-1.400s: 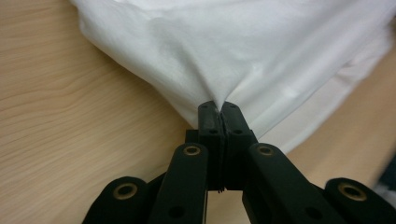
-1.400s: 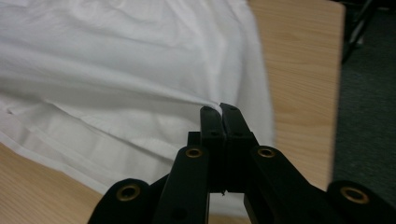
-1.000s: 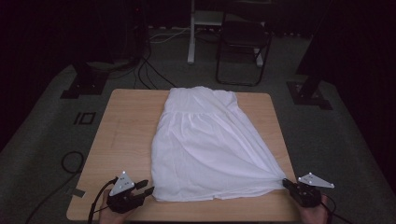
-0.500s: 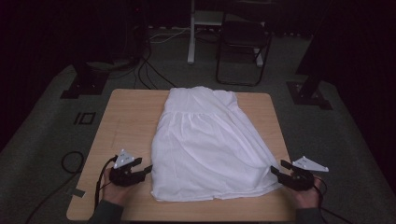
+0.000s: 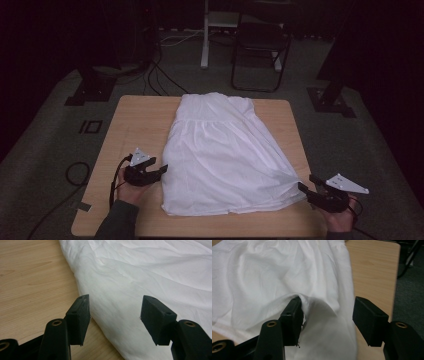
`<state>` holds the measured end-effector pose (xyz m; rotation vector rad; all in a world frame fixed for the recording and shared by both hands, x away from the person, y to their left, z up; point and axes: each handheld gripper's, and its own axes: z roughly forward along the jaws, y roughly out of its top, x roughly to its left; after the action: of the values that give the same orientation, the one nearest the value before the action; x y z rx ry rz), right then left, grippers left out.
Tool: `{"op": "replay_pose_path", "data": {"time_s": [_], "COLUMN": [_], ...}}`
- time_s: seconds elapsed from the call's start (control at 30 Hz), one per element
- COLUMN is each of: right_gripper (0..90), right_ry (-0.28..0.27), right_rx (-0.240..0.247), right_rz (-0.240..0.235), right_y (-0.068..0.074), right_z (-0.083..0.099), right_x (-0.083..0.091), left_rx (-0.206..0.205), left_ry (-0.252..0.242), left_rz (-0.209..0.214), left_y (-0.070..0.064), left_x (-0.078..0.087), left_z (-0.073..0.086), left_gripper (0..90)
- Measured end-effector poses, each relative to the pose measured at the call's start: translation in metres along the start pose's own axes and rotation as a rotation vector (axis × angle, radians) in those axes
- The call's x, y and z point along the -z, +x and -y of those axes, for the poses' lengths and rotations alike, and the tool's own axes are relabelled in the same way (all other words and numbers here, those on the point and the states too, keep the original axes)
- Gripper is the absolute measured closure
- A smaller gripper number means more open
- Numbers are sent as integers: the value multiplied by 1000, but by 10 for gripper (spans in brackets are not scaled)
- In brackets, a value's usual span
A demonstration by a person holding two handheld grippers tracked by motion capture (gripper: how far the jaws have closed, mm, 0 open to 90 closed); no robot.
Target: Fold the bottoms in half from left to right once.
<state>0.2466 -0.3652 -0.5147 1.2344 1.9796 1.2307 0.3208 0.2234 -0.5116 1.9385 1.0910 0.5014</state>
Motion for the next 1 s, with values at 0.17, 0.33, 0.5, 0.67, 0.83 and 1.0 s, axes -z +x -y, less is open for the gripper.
{"op": "replay_pose_path", "data": {"time_s": [0.17,0.33,0.5,0.67,0.83,1.0], "right_gripper": [400,399,401,415,460,486], "right_ry": [-19,-23,-10,4,21,73], "right_rx": [-32,-41,-17,3,18,25], "right_rz": [9,9,-24,-55,-92,-67], "right_y": [-7,-8,-5,-4,-10,-16], "right_z": [15,18,6,-12,-46,-79], "right_x": [22,24,-3,-38,-89,-144], "left_rx": [3,-3,-2,9,54,117], "left_ry": [5,12,17,28,28,56], "left_rz": [-3,1,-3,-9,-32,-40], "left_y": [1,-1,0,8,26,44], "left_x": [-3,-8,-14,-24,-38,-59], "left_z": [0,-1,-6,-15,-29,-38], "left_gripper": [411,410,409,407,407,409]}}
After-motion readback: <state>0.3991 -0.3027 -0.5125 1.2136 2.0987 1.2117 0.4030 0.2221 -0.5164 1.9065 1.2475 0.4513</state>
